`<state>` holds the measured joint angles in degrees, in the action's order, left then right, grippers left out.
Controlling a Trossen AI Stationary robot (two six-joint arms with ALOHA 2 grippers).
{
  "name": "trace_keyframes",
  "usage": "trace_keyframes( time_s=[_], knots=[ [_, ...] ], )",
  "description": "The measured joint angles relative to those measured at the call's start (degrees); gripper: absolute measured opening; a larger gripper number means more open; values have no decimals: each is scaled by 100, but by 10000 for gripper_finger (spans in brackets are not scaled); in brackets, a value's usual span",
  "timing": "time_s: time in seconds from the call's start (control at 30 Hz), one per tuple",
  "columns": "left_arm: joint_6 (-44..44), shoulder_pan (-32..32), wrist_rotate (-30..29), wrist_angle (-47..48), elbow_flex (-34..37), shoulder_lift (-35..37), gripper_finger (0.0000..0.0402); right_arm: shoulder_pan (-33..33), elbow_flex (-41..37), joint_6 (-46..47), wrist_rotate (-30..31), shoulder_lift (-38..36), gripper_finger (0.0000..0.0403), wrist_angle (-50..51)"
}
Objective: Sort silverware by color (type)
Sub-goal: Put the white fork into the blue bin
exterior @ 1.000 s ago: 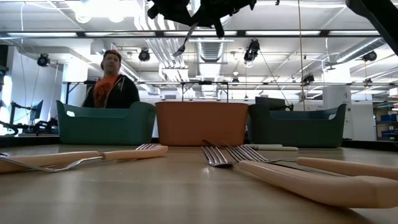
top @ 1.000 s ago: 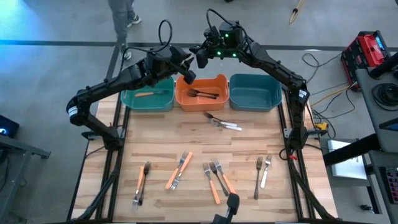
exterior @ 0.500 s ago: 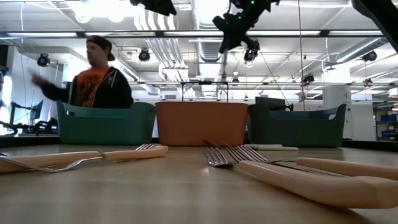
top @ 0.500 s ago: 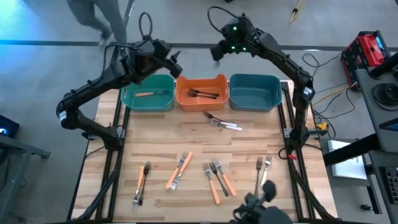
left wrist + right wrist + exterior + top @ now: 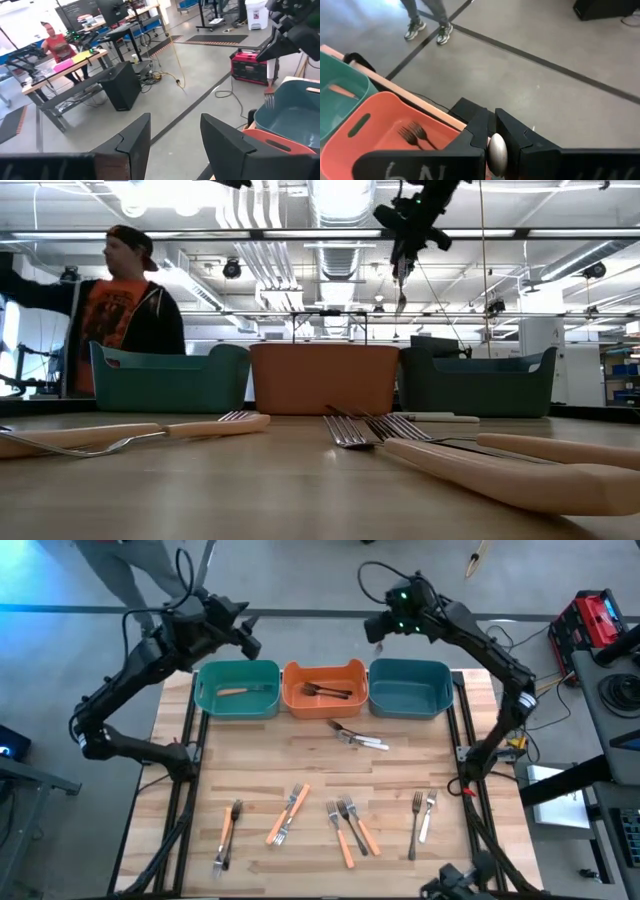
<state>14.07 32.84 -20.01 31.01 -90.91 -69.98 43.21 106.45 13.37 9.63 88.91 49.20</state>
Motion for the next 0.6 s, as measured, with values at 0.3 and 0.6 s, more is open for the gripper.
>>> trace_keyframes(
  time_s=[0.3,0.6],
  knots=[
    [8,3,2,87,32,154,155,22,-2752,1090,252,-1454,13,-1488],
    [126,39,-42,179,37,233,155,22,-4772,1965,699,-2015,13,-2553]
  ],
)
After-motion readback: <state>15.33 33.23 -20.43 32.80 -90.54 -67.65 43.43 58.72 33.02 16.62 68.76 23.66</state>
